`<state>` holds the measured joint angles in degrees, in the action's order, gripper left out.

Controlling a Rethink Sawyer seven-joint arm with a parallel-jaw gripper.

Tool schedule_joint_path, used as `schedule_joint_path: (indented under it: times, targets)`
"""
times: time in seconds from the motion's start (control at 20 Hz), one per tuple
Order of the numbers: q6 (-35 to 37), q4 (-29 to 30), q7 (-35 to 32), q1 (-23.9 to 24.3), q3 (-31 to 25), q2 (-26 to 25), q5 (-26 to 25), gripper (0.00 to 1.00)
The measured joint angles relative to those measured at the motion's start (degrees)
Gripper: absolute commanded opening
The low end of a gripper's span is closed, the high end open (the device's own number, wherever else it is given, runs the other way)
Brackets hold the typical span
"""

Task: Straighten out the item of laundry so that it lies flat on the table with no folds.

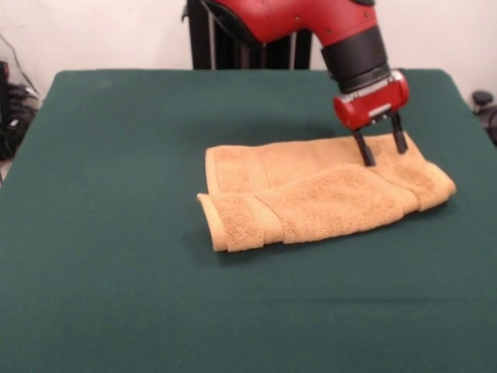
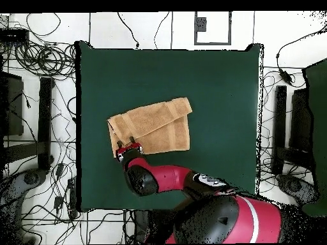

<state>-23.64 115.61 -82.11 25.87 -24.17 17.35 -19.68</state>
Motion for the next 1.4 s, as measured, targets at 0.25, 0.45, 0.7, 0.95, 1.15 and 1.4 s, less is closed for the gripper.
schedule_joint_path:
  times: [0.25, 0.45, 0.7, 0.95, 1.15, 1.4]
  targets:
    - [0.01, -0.97, 0.0, -0.01, -0.74, 0.07, 2.01, 1.0]
    - [0.94, -1.66, 0.0, -0.01, -0.87, 0.47, 3.2, 1.0]
    - [2.88, -2.09, 0.0, -0.02, -1.03, 1.1, 3.84, 1.0]
    - [3.8, -2.99, 0.0, -0.01, -1.07, 2.05, 3.9, 1.0]
    - [3.8, -4.07, 0.0, -0.01, -1.08, 2.09, 4.16, 1.0]
    - [3.81, -5.21, 0.0, 0.0, -1.1, 2.08, 4.17, 1.0]
